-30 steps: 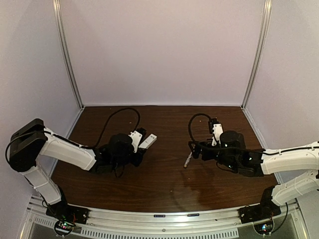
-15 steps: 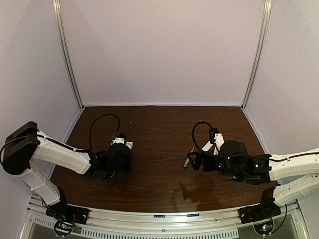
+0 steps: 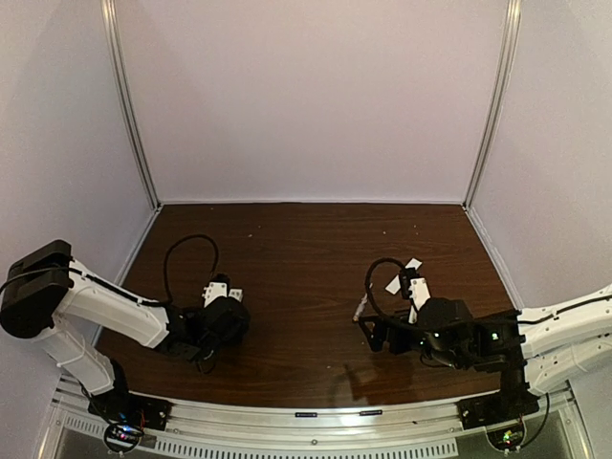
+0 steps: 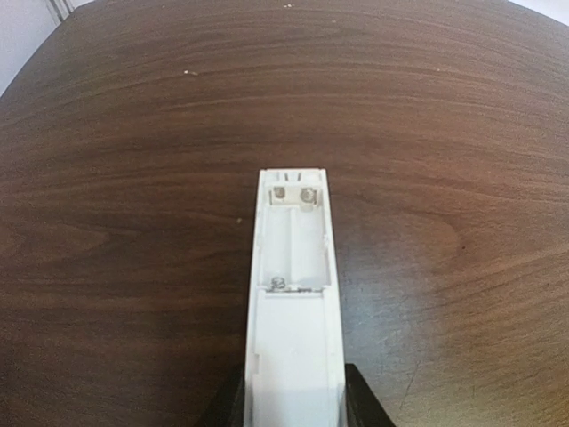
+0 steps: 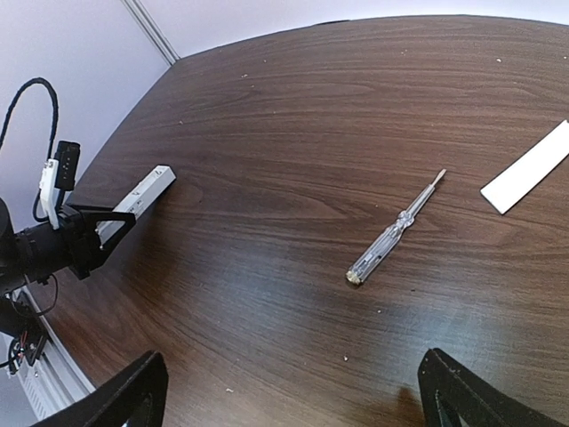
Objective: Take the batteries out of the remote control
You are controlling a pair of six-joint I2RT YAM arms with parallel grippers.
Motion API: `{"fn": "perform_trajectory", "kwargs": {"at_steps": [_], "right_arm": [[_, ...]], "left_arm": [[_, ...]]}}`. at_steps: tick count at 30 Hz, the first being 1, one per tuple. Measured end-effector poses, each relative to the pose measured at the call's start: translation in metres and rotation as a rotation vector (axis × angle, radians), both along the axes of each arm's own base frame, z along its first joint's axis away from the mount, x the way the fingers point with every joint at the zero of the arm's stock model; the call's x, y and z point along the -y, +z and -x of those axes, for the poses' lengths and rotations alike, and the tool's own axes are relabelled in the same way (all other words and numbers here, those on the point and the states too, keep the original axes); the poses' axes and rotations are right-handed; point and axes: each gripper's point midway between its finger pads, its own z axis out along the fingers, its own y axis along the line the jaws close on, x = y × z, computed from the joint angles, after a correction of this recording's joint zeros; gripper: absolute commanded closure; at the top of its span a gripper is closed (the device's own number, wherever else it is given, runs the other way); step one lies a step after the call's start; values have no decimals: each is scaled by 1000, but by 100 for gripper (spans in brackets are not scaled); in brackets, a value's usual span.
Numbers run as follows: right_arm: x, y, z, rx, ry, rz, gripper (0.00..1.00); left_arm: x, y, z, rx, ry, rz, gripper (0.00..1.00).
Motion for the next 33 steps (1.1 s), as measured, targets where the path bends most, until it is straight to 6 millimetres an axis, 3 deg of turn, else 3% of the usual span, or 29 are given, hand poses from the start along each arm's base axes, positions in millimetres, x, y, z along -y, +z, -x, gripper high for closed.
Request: {"fn": "perform_trajectory", "kwargs": {"at_steps": [4, 12, 20, 22, 27, 33], "right_arm": [[1, -2, 4, -2, -5, 9, 0], [4, -5, 5, 0, -18, 25, 0], [9, -4, 1, 23, -41, 46, 0], [10, -4, 0, 39, -44, 66, 0], [9, 7, -8, 98, -44, 138, 0], [10, 32, -28, 186, -34, 204, 0]], "left_arm": [[0, -1, 6, 8, 22, 12, 85], [-8, -4, 13, 8, 70, 18, 47], [-10, -5, 14, 6, 69, 3, 19], [-11, -2, 14, 12, 57, -9, 15], [-7, 28, 10, 63, 12, -27, 14], [4, 98, -4, 196, -48, -6, 14]]}}
